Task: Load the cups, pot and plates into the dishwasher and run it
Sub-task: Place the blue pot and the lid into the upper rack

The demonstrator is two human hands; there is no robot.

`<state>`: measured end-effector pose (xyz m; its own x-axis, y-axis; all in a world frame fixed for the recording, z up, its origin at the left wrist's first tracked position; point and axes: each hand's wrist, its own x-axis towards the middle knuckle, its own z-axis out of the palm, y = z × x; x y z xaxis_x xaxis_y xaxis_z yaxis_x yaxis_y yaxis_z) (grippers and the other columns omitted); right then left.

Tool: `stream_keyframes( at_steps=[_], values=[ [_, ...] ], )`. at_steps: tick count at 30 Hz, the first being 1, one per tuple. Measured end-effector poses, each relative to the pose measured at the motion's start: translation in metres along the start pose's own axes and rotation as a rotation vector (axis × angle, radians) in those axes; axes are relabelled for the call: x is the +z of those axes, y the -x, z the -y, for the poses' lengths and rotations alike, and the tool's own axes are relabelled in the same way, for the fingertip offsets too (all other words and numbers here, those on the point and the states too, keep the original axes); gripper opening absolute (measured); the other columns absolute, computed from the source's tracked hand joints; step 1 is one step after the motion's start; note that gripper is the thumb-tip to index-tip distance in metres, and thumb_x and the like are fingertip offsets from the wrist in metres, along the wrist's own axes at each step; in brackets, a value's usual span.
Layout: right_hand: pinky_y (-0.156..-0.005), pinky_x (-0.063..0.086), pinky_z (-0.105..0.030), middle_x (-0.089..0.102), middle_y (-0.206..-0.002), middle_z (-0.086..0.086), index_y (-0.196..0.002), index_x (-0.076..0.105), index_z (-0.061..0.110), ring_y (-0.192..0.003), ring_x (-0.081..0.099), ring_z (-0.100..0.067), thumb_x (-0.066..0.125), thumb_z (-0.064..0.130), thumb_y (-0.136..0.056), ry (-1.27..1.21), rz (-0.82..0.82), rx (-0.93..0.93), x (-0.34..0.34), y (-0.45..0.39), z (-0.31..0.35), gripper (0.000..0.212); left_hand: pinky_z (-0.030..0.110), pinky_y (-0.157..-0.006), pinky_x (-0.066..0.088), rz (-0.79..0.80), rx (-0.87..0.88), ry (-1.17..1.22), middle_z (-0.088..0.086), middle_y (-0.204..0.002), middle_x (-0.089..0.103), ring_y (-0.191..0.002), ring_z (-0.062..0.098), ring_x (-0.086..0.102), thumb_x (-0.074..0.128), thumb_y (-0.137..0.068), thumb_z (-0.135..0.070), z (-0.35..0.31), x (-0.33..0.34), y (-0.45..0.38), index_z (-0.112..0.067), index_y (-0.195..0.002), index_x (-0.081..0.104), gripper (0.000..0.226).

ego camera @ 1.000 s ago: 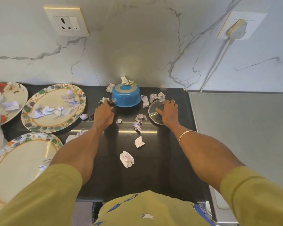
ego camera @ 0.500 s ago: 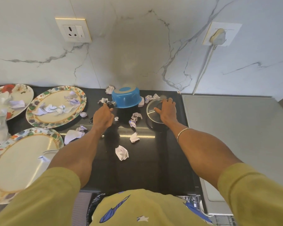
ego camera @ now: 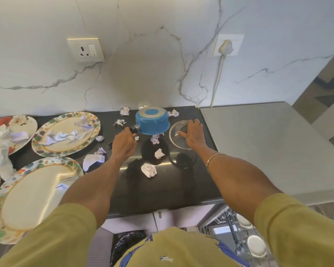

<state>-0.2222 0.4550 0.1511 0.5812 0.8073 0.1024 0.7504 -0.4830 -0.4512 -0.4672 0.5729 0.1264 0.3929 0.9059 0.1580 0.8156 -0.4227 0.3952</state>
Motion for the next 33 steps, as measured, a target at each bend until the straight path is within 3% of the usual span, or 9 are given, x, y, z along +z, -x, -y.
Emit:
stream_keyframes(
  at_steps=[14,22,33],
  values=[
    [-0.095,0.051,-0.040,0.053,-0.128,-0.015,-0.122,0.057,0.008,-0.119,0.051,-0.031,0.074,0.043,-0.083,0.057,-0.043,0.118,-0.025,0.165,-0.028,0.055,0.051,-0.083,0.049,0.044,0.130,0.024,0.022,-0.107,0.065,-0.096,0.041,0.063,0.048,-0.101,-0.020,-0.005,-0.007,0.120,-0.003,-0.110,0.050,0.020],
    [-0.088,0.048,-0.036,0.052,-0.121,-0.012,-0.113,0.056,0.010,-0.106,0.050,-0.026,0.079,0.036,-0.081,-0.065,-0.090,0.243,-0.043,0.224,-0.056,0.046,0.047,-0.084,0.052,0.071,0.155,0.065,0.016,-0.104,0.065,-0.091,0.033,0.062,0.051,-0.099,-0.019,-0.034,-0.002,0.169,-0.006,-0.107,0.050,0.015],
    [-0.092,0.051,-0.040,0.056,-0.112,-0.012,-0.107,0.061,0.008,-0.109,0.050,-0.029,0.079,0.030,-0.081,-0.025,-0.069,0.209,-0.077,0.304,-0.118,0.039,0.043,-0.075,0.047,0.058,0.148,0.052,0.019,-0.103,0.066,-0.089,0.035,0.062,0.051,-0.095,-0.009,-0.088,0.013,0.261,-0.004,-0.106,0.052,0.012]
  ],
)
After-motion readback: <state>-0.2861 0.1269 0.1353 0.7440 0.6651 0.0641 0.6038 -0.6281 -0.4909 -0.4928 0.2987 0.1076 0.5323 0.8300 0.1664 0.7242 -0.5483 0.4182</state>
